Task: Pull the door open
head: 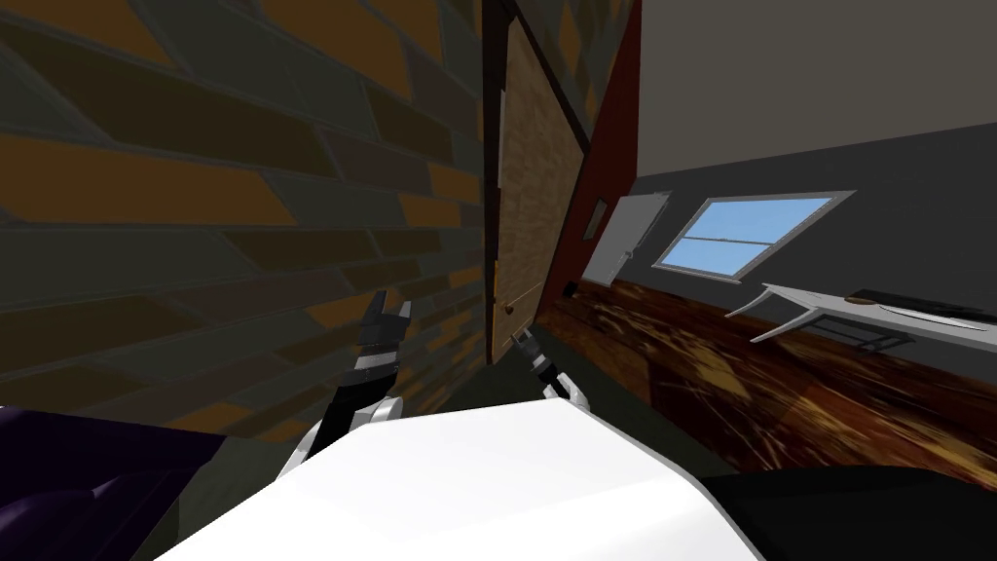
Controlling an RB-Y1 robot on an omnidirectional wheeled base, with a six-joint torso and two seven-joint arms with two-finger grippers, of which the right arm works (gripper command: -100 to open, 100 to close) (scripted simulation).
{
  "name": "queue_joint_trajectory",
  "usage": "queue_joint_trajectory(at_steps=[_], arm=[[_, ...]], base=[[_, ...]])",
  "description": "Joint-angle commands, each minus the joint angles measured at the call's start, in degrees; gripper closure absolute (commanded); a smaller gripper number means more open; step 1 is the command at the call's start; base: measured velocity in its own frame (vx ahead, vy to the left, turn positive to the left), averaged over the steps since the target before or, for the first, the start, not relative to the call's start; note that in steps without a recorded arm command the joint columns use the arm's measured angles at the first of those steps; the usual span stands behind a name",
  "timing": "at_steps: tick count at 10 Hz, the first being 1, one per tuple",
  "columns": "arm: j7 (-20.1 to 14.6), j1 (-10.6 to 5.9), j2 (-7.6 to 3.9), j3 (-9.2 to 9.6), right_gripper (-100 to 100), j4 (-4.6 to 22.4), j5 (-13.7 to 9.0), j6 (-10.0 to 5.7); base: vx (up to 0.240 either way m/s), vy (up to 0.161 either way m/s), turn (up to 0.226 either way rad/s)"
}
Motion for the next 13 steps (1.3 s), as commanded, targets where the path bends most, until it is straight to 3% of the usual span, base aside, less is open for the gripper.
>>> queue_joint_trajectory(at_steps=[1, 8, 13], arm=[[1.11, -0.66, -0.20, 0.07, -100, 1.80, 0.53, -0.46], [6.20, -3.72, -1.22, 0.38, -100, 10.63, 3.07, -2.79], [8.75, -5.25, -1.72, 0.54, -100, 15.06, 4.35, -3.97]], base=[[0.088, -0.050, 0.046], [0.097, -0.049, 0.044], [0.094, -0.048, 0.033]])
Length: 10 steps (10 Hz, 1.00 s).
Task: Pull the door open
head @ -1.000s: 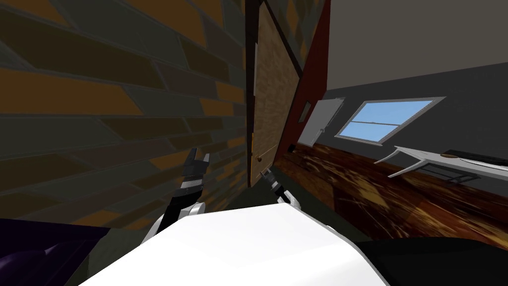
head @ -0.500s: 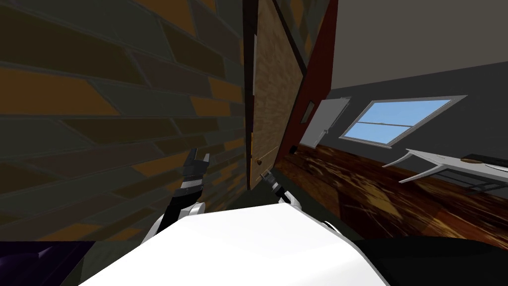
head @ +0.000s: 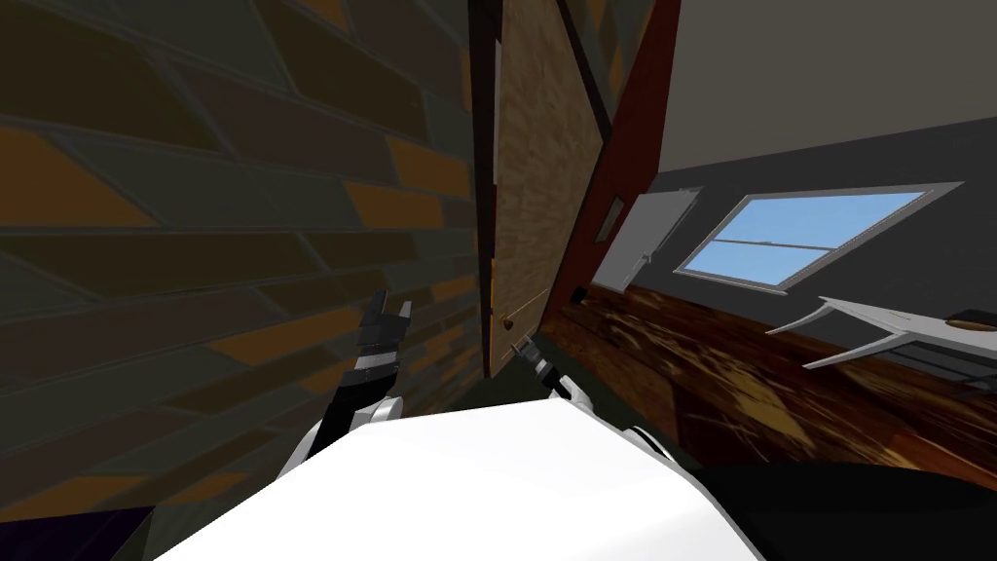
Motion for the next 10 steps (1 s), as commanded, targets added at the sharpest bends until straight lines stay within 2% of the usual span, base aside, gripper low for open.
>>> queue_joint_trajectory(at_steps=[1, 3, 4, 5, 8, 10], arm=[[1.04, -0.56, -0.06, 0.05, -100, 1.69, 0.43, -0.52], [2.33, -1.34, -0.31, 0.12, -100, 3.93, 1.07, -1.11], [1.88, -1.13, -0.21, 0.09, -100, 3.32, 0.85, -0.98], [2.32, -0.58, -0.77, -0.75, -100, 3.64, -0.27, -1.17], [3.28, 1.29, -2.47, -3.39, -100, 4.33, -3.92, -1.62], [3.73, 2.17, -3.27, -4.63, -100, 4.65, -5.62, -1.83]], base=[[0.075, -0.022, 0.030], [0.086, -0.052, 0.039], [0.039, -0.033, 0.014], [0.005, 0.092, 0.225], [0.021, 0.173, 0.360], [0.115, 0.000, 0.234]])
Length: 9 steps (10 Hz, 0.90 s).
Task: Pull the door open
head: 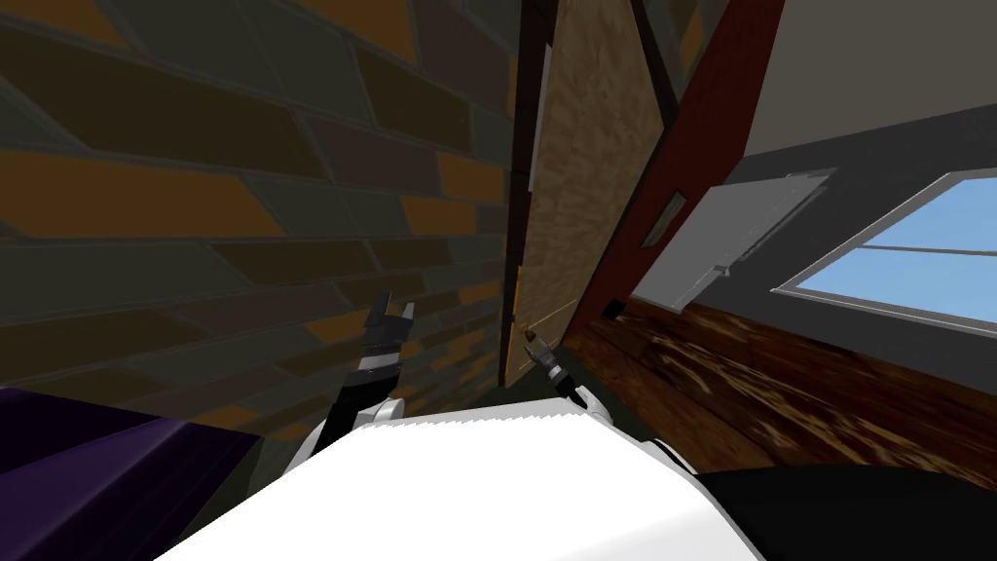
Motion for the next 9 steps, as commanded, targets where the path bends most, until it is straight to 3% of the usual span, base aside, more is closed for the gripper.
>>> queue_joint_trajectory(at_steps=[1, 3, 4, 9], arm=[[0.81, -0.92, 0.07, -0.60, -100, 2.50, -0.74, -0.83], [0.48, -0.58, 0.02, -0.51, -100, 1.49, -0.64, -0.12], [0.48, -0.58, 0.02, -0.51, 100, 1.49, -0.64, -0.12], [0.48, -0.58, 0.02, -0.51, 100, 1.49, -0.64, -0.12]], base=[[0.100, -0.062, 0.146], [-0.004, -0.023, -0.002], [-0.032, -0.025, -0.003], [-0.002, -0.002, 0.000]])
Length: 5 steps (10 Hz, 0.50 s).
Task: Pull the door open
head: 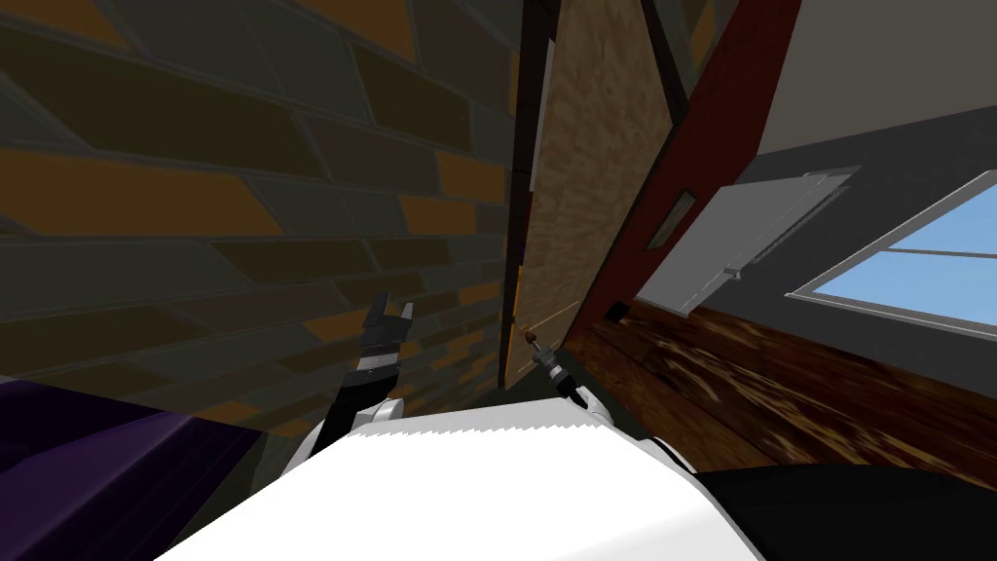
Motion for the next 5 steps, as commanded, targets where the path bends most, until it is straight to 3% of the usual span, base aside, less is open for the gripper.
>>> queue_joint_trajectory(at_steps=[1, 3, 5], arm=[[-0.01, -0.14, -0.39, -0.30, -100, 0.94, -0.02, -0.77], [-0.04, -0.28, -0.75, -0.58, -100, 1.79, -0.05, -1.49], [-0.07, -0.47, -1.25, -0.97, -100, 2.96, -0.09, -2.48]], base=[[-0.132, -0.026, 0.151], [-0.187, -0.054, 0.103], [-0.209, -0.122, 0.106]])
